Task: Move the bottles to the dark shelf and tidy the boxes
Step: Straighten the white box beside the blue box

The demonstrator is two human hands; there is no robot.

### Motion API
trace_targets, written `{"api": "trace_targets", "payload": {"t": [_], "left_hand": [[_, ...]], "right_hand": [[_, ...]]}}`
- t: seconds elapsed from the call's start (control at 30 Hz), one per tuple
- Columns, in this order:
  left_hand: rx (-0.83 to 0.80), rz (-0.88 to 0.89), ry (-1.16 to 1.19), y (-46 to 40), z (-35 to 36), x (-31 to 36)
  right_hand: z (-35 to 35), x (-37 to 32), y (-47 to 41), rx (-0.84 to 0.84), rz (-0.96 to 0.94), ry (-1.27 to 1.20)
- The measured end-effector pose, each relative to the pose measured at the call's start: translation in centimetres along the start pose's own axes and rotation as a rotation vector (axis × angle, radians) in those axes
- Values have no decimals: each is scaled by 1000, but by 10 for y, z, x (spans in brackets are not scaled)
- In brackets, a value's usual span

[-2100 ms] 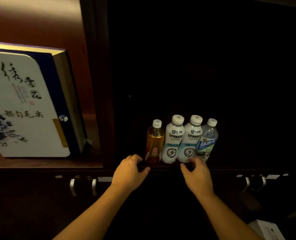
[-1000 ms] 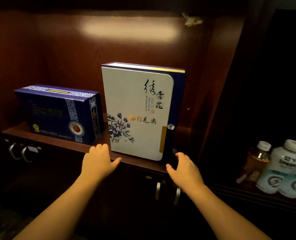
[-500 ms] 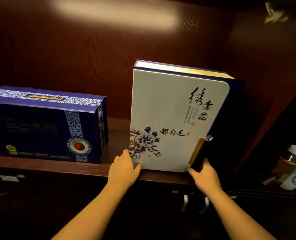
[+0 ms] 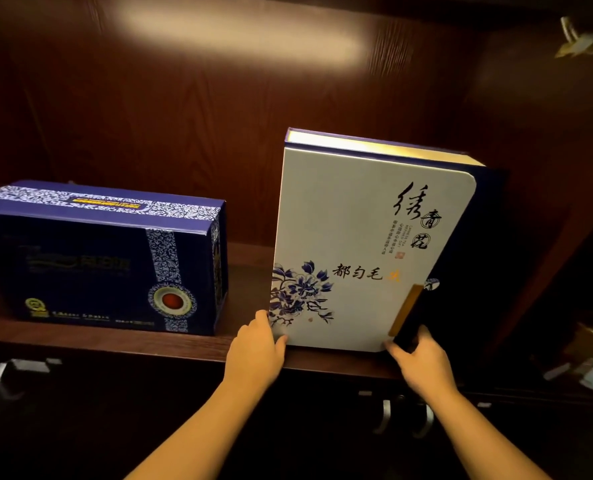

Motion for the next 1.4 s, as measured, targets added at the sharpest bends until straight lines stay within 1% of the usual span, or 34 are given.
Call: {"api": "trace_targets", "payload": {"t": [0.67, 0.9, 1.1, 1.2, 1.27, 1.3, 1.33, 1.4], "left_hand": [[46, -45, 8, -10, -28, -33], [108, -74, -5, -8, -37, -42], [62, -52, -160, -4, -46, -49], [49, -52, -224, 0, -61, -53], [82, -22, -197, 0, -78, -52], [125, 23, -161, 0, -89, -48], [191, 88, -119, 1, -102, -41], [374, 259, -72, 3, -139, -24]], "right_hand": [[31, -31, 12, 24, -45, -20], [41, -45, 14, 14, -61, -39], [52, -52, 12, -9, -56, -14], [57, -60, 13, -16, -52, -4], [61, -64, 14, -31, -54, -13], [63, -66, 14, -37, -55, -13], [65, -67, 15, -39, -56, -10], [68, -70, 15, -32, -54, -6]]}}
Point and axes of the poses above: each hand's wrist, its own y-axis away from the middle knuckle, its own z-axis out of the palm, x = y × z, the point moved 8 cm from there along -y, towards the middle knuckle, and after that the axes turned 6 degrees about x, right-handed, at the moved point
